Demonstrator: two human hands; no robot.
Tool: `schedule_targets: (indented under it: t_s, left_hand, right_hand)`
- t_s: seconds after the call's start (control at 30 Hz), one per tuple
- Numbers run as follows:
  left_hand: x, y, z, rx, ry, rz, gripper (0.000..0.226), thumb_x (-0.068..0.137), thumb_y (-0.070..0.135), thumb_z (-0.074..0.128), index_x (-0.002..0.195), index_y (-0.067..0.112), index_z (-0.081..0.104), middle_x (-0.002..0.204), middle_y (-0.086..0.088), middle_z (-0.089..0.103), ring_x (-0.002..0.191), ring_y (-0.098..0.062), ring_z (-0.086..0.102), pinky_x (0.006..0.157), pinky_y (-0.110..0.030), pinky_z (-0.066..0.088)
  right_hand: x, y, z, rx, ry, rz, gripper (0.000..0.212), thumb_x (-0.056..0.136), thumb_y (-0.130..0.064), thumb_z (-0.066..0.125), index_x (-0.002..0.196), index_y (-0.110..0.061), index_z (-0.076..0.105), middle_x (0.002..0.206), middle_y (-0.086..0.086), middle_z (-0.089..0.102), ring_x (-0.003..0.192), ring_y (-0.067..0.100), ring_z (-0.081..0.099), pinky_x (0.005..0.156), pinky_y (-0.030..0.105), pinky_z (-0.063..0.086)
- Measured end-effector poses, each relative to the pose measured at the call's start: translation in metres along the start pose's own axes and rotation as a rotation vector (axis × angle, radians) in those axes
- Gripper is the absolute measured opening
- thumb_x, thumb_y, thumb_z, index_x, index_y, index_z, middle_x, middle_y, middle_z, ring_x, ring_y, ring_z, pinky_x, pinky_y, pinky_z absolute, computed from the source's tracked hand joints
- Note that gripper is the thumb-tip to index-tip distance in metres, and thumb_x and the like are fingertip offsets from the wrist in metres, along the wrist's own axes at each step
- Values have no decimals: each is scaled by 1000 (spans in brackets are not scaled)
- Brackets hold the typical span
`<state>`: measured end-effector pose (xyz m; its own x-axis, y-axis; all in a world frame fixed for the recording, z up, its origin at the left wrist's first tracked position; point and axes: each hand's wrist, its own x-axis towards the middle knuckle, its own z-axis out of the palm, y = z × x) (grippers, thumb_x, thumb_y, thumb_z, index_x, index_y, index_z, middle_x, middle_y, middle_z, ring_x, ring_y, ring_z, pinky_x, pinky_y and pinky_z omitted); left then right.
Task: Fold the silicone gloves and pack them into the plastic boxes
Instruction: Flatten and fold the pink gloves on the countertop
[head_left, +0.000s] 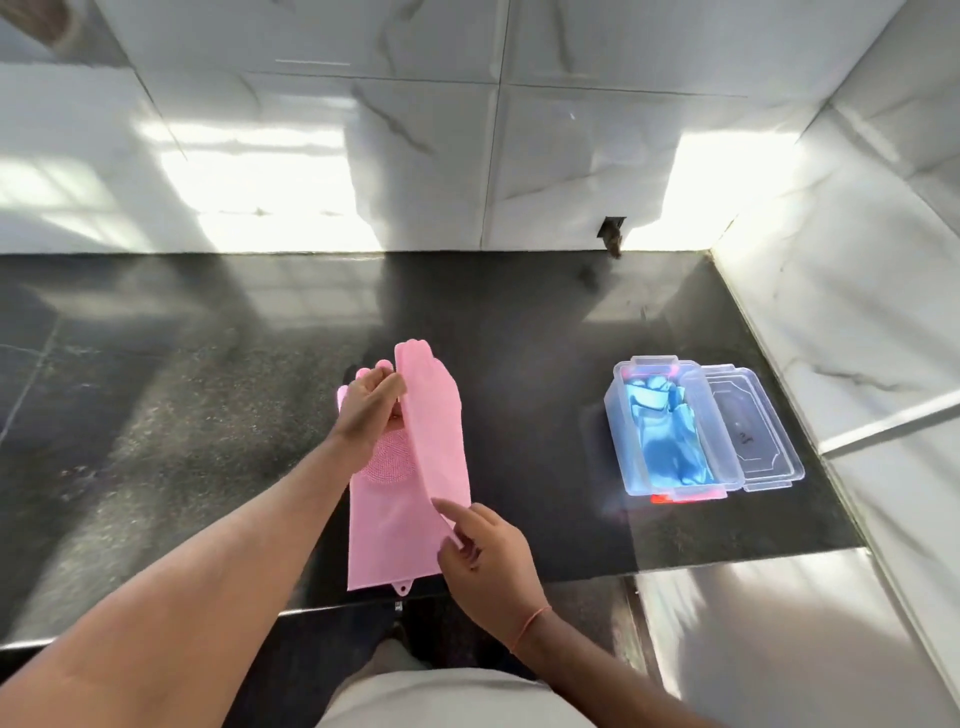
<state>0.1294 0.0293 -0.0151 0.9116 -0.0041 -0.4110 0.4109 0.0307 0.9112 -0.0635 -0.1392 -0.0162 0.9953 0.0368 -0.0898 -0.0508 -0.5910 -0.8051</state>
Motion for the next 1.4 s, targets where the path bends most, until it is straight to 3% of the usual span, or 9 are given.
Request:
schedule_targets:
  t_s: [0.17, 0.27, 0.47, 0.6, 0.9, 0.97, 1.13, 1.23, 1.4]
  left_hand:
    - [-6, -8, -43, -121, -5, -156, 23, 92, 9, 51, 73, 23, 52, 63, 5, 59, 57, -17, 65, 56, -26, 56]
    - [-8, -14, -57, -137, 11, -194, 16, 84, 12, 52, 78, 26, 46, 72, 1, 48, 61, -20, 53, 59, -30, 46]
    - [-12, -19, -72, -190, 58, -246, 16, 88, 14, 49, 77, 25, 53, 69, 4, 53, 57, -14, 50, 58, -29, 41]
    - [-8, -24, -80, -337, -10, -265, 31, 80, 19, 48, 102, 14, 70, 102, -9, 67, 92, -26, 61, 82, -38, 46]
    - [-5, -32, -86, -461, -97, -245, 41, 72, 22, 49, 98, 14, 80, 98, -7, 80, 84, -21, 79, 79, -35, 58]
    - [-3, -33, -87, -414, -74, -241, 30, 78, 24, 52, 91, 18, 78, 92, -4, 76, 79, -19, 74, 76, -33, 56]
    - [4, -36, -88, -32, 158, -161, 29, 91, 25, 74, 116, 11, 70, 93, -3, 73, 73, -19, 67, 61, -31, 55]
    - [6, -34, -95, 290, 306, -22, 30, 86, 24, 84, 115, 16, 76, 103, -3, 79, 93, -26, 77, 79, -45, 69]
    - [1, -35, -108, 716, 361, 162, 34, 83, 38, 87, 112, 21, 80, 96, 4, 76, 90, -21, 73, 83, -32, 57]
  right_hand:
    - [4, -23, 23, -71, -120, -75, 52, 98, -35, 50, 147, -34, 63, 94, -19, 64, 86, 7, 61, 81, 21, 57]
    - [4, -32, 33, -114, -161, -112, 51, 98, -31, 51, 147, -33, 63, 94, -12, 65, 84, 11, 61, 81, 32, 59]
    - [7, -39, 46, -180, -171, -139, 51, 98, -30, 51, 147, -32, 64, 95, -10, 66, 83, 10, 60, 81, 33, 59]
    - [9, -43, 55, -232, -176, -166, 51, 99, -33, 49, 147, -32, 64, 96, -10, 66, 85, 9, 58, 80, 32, 59]
    - [10, -46, 65, -311, -182, -205, 51, 100, -38, 43, 147, -33, 63, 100, -12, 68, 89, 10, 58, 80, 25, 52]
    - [10, -45, 65, -317, -175, -204, 51, 100, -36, 44, 147, -33, 63, 98, -12, 67, 88, 10, 57, 79, 26, 52]
    - [10, -44, 62, -351, -176, -215, 52, 95, -31, 48, 144, -30, 66, 93, -9, 66, 84, 12, 55, 74, 30, 54]
    - [9, -44, 61, -394, -171, -267, 48, 92, -28, 53, 137, -27, 71, 88, -7, 67, 80, 17, 59, 65, 32, 56]
    - [8, -39, 62, -466, -208, -385, 43, 93, -23, 57, 134, -25, 70, 92, -5, 70, 79, 18, 62, 63, 31, 61]
